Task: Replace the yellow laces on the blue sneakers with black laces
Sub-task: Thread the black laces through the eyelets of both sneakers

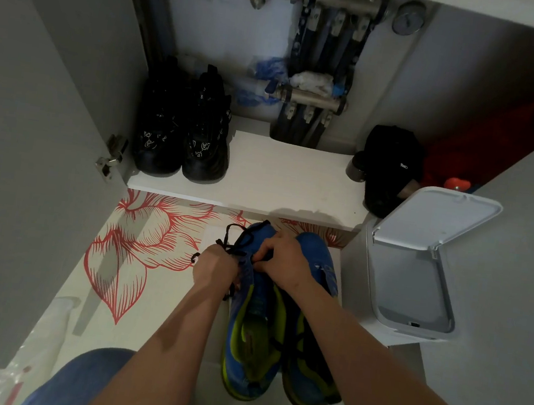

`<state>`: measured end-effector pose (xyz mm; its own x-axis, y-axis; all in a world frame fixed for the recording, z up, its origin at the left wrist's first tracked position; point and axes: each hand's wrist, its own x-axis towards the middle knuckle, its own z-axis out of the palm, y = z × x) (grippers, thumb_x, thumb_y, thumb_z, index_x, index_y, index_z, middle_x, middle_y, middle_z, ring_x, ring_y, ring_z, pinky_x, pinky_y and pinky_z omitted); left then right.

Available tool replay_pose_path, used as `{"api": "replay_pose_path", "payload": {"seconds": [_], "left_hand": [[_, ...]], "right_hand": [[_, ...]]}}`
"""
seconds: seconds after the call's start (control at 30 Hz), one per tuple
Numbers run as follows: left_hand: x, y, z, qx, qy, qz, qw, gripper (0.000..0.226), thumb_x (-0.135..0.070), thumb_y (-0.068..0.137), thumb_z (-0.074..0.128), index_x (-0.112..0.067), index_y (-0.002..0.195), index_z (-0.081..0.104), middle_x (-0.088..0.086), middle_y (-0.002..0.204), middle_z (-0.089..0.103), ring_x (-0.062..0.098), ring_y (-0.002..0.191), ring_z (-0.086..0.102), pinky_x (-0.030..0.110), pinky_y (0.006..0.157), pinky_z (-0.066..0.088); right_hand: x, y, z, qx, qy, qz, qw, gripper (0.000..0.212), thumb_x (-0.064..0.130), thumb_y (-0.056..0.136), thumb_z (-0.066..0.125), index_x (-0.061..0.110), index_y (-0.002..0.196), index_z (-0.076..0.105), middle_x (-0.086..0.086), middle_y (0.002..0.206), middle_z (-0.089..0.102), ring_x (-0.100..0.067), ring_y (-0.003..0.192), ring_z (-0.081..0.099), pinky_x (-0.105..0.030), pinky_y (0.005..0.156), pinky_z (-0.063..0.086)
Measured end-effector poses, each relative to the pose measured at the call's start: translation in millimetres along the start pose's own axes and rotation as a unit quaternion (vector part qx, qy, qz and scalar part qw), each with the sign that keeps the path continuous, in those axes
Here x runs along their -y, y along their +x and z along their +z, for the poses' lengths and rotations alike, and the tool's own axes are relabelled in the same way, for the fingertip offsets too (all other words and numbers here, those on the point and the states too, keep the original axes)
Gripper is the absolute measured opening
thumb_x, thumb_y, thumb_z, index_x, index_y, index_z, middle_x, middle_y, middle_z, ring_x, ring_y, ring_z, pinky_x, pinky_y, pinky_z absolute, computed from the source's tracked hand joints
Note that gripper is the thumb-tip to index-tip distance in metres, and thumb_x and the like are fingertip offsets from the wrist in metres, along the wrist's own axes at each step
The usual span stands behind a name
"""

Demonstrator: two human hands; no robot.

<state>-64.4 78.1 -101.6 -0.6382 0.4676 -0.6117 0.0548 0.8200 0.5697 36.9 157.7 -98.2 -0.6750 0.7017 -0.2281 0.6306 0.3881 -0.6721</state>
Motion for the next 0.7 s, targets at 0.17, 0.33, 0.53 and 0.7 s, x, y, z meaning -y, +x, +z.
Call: {"api": "replay_pose_path", "payload": {"seconds": [0.17,0.33,0.53,0.7], "left_hand": [[-2.9,-5.3,-3.0,0.003,0.022,-0.010,1.000,0.022,-0.012,0.094,0.052,0.008,0.098,0.059,0.019,0.096,0.067,0.034,0.102,0.064,0.035,0.072,0.051],[-2.9,-3.1,-0.6,0.019,0.011,0.008,1.000,0.029,-0.009,0.094,0.049,0.009,0.115,0.057,0.020,0.108,0.066,0.033,0.099,0.065,0.038,0.076,0.054],[-3.6,-0.8,-3.4,0.029,0.004,0.037,0.999,0.021,-0.005,0.083,0.055,0.001,0.100,0.064,0.021,0.094,0.068,0.033,0.085,0.068,0.043,0.075,0.059],[-2.3,-2.9,-3.8,0.023,0.012,0.057,0.998,0.019,-0.009,0.084,0.061,0.000,0.100,0.065,0.020,0.092,0.069,0.033,0.084,0.069,0.043,0.075,0.059]], "right_hand": [[-0.7,-0.9,2.3,-0.017,-0.003,0.020,1.000,0.009,0.007,0.075,0.075,0.008,0.084,0.072,0.006,0.094,0.045,-0.008,0.093,0.046,-0.028,0.078,0.048],[-2.0,-2.0,3.1,-0.018,-0.034,0.010,0.999,0.012,0.010,0.076,0.075,0.012,0.086,0.069,-0.003,0.106,0.050,-0.016,0.103,0.050,-0.028,0.075,0.044],[-3.0,0.0,3.6,0.004,-0.040,-0.010,0.999,0.013,0.011,0.078,0.073,0.012,0.090,0.072,0.001,0.100,0.039,-0.019,0.106,0.046,-0.026,0.077,0.042],[-3.4,-0.5,-0.1,0.004,-0.011,-0.025,1.000,0.015,0.008,0.077,0.075,0.006,0.091,0.074,0.015,0.079,0.037,-0.010,0.094,0.040,-0.020,0.079,0.039]]}}
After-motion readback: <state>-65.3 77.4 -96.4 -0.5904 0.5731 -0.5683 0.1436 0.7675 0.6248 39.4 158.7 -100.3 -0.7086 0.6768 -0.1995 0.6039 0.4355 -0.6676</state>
